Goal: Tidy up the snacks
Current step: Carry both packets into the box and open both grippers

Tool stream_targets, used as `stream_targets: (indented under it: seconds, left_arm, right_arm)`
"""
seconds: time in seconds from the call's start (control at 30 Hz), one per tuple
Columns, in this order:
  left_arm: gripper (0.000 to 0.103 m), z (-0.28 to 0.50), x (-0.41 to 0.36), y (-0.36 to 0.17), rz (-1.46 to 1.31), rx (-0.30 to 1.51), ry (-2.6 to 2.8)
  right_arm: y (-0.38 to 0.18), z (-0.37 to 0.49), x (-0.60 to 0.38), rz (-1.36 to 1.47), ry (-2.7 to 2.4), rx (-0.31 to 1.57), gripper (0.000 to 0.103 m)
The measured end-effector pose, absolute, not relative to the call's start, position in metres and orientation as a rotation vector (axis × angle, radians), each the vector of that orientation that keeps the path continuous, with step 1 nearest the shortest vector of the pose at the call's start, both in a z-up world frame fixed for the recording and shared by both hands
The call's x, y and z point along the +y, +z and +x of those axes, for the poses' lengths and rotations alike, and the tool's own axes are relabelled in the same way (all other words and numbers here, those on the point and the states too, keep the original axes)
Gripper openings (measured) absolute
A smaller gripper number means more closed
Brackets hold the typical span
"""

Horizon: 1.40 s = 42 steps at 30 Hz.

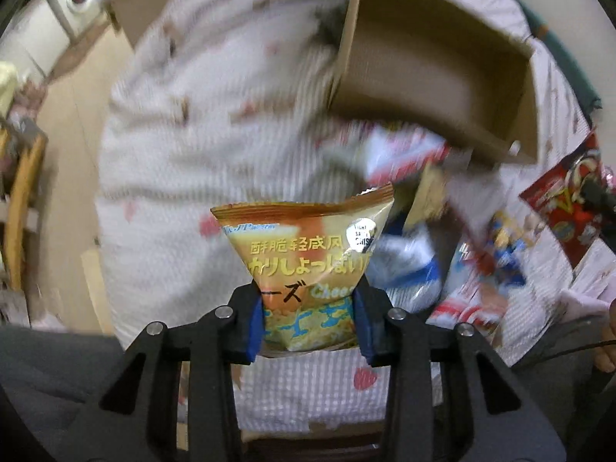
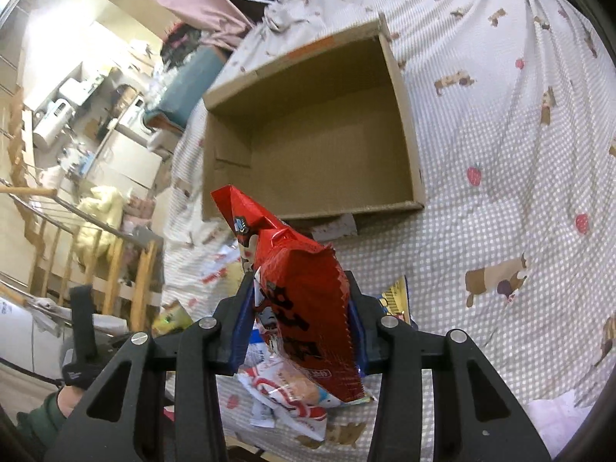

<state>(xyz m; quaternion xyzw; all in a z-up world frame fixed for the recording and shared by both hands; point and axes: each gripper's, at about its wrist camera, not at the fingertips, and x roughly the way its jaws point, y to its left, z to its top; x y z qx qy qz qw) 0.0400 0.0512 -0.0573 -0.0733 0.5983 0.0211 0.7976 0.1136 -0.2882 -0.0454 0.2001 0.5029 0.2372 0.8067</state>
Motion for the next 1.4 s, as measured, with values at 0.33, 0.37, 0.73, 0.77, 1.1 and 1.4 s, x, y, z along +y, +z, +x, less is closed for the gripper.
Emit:
stream_targets:
  seconds: [0.33, 0.37, 0.73, 0.77, 1.1, 1.4]
  left_arm:
    - [0.034, 0.126, 0.032, 0.004, -0.027, 1.076, -0.001]
    - [0.034, 0.130, 0.027, 0.004, -0.022, 1.069, -0.003]
    - [0.034, 0.194, -0.027, -0.012, 0.112, 0.963, -0.033]
    - [0.034, 0.198, -0.030, -0.017, 0.120, 0.961, -0.039]
    - [0.035, 0.216, -0.037, -0.056, 0.135, 0.941, -0.066]
    - [0.035, 0.216, -0.034, -0.057, 0.099, 0.918, -0.062]
  right_arm:
    - [-0.011, 0.153, -0.280, 0.423, 0.537, 1.002, 0.044]
    - [-0.009, 0.158, -0.278, 0.416, 0.539, 0.993, 0.044]
    - [-0.042, 0.221, -0.262, 0.368, 0.520, 0.983, 0.044]
    - [-0.046, 0.224, -0.262, 0.361, 0.517, 0.981, 0.044]
    - [-0.075, 0.231, -0.262, 0.339, 0.520, 0.989, 0.044]
    - [-0.083, 0.232, -0.240, 0.237, 0.547, 1.000, 0.045]
